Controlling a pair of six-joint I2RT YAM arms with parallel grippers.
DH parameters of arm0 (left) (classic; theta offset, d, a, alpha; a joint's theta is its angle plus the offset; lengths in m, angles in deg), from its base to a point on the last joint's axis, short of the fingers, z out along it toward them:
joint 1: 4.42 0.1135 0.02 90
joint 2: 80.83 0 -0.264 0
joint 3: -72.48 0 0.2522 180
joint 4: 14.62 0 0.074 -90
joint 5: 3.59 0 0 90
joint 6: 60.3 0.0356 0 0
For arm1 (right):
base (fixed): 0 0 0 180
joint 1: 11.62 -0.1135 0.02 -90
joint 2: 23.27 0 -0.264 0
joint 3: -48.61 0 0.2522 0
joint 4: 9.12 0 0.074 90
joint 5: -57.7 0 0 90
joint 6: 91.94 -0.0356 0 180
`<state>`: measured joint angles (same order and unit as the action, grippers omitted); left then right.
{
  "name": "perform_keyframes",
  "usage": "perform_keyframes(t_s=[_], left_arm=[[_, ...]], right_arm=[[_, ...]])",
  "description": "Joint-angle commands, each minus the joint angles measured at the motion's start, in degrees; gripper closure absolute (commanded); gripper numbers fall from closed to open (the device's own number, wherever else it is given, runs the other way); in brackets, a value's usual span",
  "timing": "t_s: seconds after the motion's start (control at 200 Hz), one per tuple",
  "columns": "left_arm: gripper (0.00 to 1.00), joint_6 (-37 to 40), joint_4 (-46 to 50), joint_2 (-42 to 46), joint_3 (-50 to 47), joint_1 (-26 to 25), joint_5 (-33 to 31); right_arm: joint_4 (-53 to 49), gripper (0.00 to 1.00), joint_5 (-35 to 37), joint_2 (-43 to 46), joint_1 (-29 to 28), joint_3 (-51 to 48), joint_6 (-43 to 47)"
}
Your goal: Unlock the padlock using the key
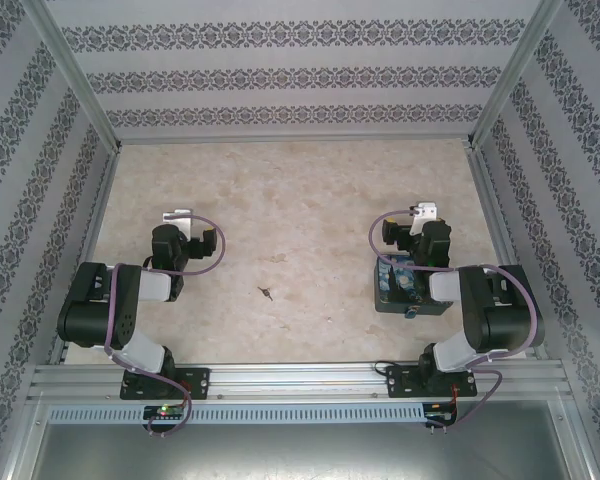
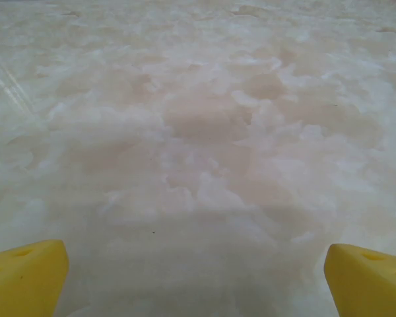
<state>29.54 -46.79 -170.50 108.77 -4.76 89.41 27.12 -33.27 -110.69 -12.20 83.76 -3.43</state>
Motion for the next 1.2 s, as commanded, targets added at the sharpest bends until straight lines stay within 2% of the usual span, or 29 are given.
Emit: perform_keyframes(t_s=[0.0, 0.585, 0.714, 0.909, 0.989, 1.039, 1.079, 1.124, 1.194], left_arm=[[0.0, 0.87, -2.06, 0.26, 0.94, 0.52, 0.69], [0.01, -0.07, -1.18, 0.15, 1.47, 1.23, 1.04], [0.01, -0.66, 0.4, 1.58, 1.75, 1.22, -0.31], [0.01, -0.44, 11.85, 7.05, 5.81, 1.22, -0.02], [0.0, -0.1, 16.87, 9.48, 7.87, 1.22, 0.46], [0.0, -0.5, 19.59, 11.48, 9.25, 1.24, 1.22], [0.0, -1.22, 22.13, 12.74, 10.68, 1.22, 1.79], [0.0, -2.75, 26.46, 14.1, 13.39, 1.14, 2.51], [0.0, -6.37, 33.93, 15.45, 18.2, 1.05, 4.6]], right_arm=[[1.6, 0.02, -1.18, 0.89, 0.39, 0.58, 0.28], [1.4, 0.02, -2.6, 0.64, 1.37, 0.86, -0.7], [0.35, 0.02, 1.01, 2.25, 1.39, 1.17, -2.18], [-15.91, 0.02, 7.0, 12.56, 1.37, 5.44, -4.46], [-25.06, 0.02, 11.59, 17.21, 1.81, 8.78, -12.14], [-31.69, 0.02, 13.76, 20.1, 2.72, 10.91, -20.91], [-35.04, 0.02, 10.25, 22.29, 4.79, 11.94, -26.47], [-35.9, 0.02, 2.7, 24.19, 7.87, 12.1, -30.27], [-38.44, 0.02, -4.68, 26.71, 11.0, 12.33, -34.73]])
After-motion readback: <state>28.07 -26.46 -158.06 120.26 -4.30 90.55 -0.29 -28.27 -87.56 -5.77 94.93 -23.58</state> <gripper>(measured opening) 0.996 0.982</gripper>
